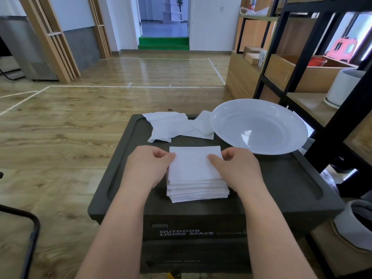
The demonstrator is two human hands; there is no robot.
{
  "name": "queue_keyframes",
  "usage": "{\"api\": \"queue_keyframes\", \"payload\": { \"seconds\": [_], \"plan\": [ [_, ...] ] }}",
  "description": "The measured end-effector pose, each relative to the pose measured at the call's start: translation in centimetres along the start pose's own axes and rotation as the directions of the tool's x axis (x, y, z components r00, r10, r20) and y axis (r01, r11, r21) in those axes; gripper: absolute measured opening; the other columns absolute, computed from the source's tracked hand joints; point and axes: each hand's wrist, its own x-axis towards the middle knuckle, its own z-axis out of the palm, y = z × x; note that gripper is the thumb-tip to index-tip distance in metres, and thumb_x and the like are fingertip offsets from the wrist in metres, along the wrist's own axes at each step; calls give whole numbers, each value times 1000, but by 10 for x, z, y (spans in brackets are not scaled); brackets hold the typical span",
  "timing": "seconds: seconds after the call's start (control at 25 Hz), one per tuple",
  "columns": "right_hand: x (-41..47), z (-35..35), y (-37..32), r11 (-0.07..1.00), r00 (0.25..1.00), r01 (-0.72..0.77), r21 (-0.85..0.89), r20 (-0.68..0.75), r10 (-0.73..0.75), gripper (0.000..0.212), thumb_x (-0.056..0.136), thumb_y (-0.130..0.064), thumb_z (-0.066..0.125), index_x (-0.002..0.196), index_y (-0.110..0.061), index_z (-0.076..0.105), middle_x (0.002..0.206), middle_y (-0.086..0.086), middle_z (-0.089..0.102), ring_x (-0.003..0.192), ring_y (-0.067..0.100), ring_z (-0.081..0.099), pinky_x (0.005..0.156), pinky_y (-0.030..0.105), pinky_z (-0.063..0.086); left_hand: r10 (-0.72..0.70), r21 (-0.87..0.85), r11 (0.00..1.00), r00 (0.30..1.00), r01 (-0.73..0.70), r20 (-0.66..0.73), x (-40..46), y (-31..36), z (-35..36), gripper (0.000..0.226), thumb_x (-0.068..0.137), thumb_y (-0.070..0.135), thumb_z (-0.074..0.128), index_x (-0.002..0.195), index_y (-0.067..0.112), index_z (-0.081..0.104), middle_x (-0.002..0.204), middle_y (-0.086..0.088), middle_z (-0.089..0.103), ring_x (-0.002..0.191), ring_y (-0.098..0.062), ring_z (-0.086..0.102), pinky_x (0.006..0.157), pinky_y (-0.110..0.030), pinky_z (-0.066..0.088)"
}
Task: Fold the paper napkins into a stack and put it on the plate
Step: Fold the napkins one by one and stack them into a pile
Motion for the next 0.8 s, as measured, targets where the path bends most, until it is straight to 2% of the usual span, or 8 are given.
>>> {"api": "queue_keyframes", "payload": {
  "seconds": [0.08, 0.16, 0.32, 0.4, 0.48, 0.56, 0.68, 0.8],
  "plan": [
    [0, 0, 1, 998, 1000, -21, -65, 12, 22, 32, 79, -40, 64, 82, -9, 63, 75, 5, 62, 57, 9, 48, 50, 23, 38, -17, 82, 996, 1000, 17, -10, 0, 1, 2, 17, 83, 41, 66, 72, 28, 68, 70, 9, 68, 62, -8, 60, 49, -21, 36],
    [-1, 0, 0, 991, 998, -46, -126, 38, 52, 26, 78, -40, 65, 74, -15, 57, 70, -2, 55, 56, 8, 46, 47, 22, 35, -21, 124, 992, 1000, 22, -5, 0, 1, 5, 20, 82, 40, 67, 66, 27, 64, 66, 7, 66, 55, -9, 56, 47, -21, 34],
    [-1, 1, -1, 988, 991, -89, -127, 92, 101, 27, 78, -38, 65, 71, -18, 50, 68, -4, 51, 56, 9, 46, 47, 22, 32, 0, 251, 968, 1000, 5, -18, -4, 3, 5, 22, 79, 37, 70, 63, 29, 58, 68, 12, 61, 60, -5, 54, 47, -22, 33],
    [-1, 0, 0, 989, 986, -115, -97, 110, 125, 25, 77, -37, 65, 73, -18, 50, 69, -4, 52, 57, 9, 46, 48, 22, 34, 76, 351, 935, 996, -51, -57, -4, 9, 5, 20, 79, 33, 69, 64, 29, 56, 70, 13, 60, 63, -5, 54, 49, -22, 35],
    [-1, -1, -1, 986, 985, -128, -108, 100, 139, 23, 75, -37, 65, 76, -20, 51, 72, -6, 53, 61, 8, 47, 50, 23, 35, 240, 427, 885, 967, -184, -81, 7, 27, 12, 12, 79, 28, 66, 70, 28, 57, 78, 12, 63, 75, -12, 58, 61, -28, 45],
    [0, -1, -1, 989, 990, -110, -99, 75, 117, 23, 74, -38, 67, 80, -25, 48, 77, -9, 54, 67, 5, 48, 58, 25, 39, 380, 410, 845, 925, -343, -10, 31, 53, 27, 4, 80, 26, 63, 83, 24, 61, 87, 8, 65, 87, -16, 59, 75, -33, 49],
    [1, -1, 1, 1000, 1000, -9, 28, 19, 8, 33, 74, -42, 70, 94, -30, 46, 81, -13, 53, 77, 3, 52, 67, 25, 44, 438, 471, 728, 866, -499, 240, 70, 81, 63, 20, 83, 26, 61, 103, 20, 59, 105, 2, 62, 102, -19, 55, 84, -33, 45],
    [5, -3, 1, 988, 998, 46, 144, -45, -40, 38, 77, -45, 70, 102, -38, 44, 87, -16, 53, 80, 1, 54, 59, 16, 39, 366, 573, 644, 861, -507, 352, 99, 82, 93, 35, 82, 33, 61, 111, 16, 53, 111, -3, 58, 103, -23, 54, 75, -32, 42]
  ]
}}
